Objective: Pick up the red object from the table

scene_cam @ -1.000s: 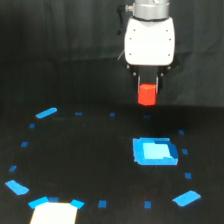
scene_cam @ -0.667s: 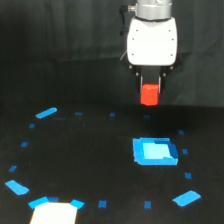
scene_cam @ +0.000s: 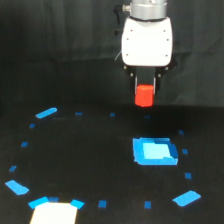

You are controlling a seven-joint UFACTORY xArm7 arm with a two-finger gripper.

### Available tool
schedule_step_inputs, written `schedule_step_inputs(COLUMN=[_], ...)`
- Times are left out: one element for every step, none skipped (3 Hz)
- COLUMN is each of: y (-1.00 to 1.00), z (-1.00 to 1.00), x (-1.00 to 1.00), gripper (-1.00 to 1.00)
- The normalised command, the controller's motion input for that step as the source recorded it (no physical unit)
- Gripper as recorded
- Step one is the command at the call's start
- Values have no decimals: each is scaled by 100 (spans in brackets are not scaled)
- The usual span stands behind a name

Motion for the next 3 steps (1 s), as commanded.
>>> schedule_step_inputs(y=[-13, -41, -24], z=[58, 100, 33], x=[-30, -9, -51], gripper=[-100, -100, -100])
